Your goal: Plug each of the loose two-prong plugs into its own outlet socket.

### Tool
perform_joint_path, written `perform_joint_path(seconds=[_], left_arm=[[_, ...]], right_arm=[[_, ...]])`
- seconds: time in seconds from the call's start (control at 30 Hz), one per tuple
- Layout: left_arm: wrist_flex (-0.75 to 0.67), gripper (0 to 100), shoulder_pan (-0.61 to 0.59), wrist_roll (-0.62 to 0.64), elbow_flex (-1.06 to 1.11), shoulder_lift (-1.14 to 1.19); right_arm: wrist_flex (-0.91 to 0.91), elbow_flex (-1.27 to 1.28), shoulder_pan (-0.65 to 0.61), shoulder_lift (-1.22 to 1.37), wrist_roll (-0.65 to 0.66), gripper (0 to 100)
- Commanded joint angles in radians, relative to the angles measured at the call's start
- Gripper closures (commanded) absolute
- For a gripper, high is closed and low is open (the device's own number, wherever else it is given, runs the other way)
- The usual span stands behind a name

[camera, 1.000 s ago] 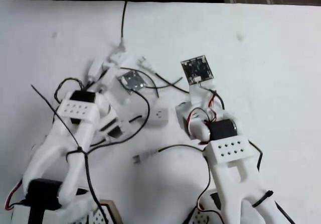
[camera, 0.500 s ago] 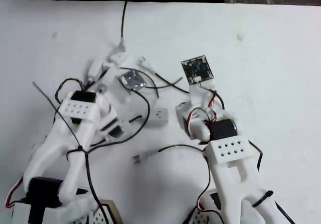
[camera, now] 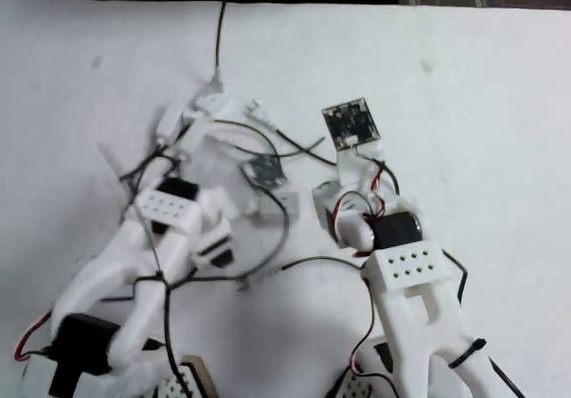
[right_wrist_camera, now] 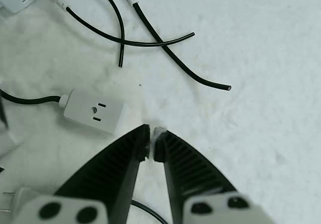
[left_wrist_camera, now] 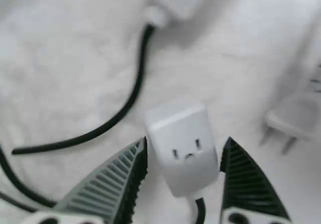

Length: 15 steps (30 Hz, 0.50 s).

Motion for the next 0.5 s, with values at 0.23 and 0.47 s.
perform_joint_path(seconds=[0.23, 0.47], left_arm=[[0.028, 84, 0.11, 0.074, 0.018, -0.013], [0.081, 84, 0.071, 0.077, -0.021, -0.028]], right_arm=[[-0.015, -0.008, 0.002, -0.002, 0.012, 97.7], [-0.015, -0.008, 0.002, -0.001, 0.012, 97.7]])
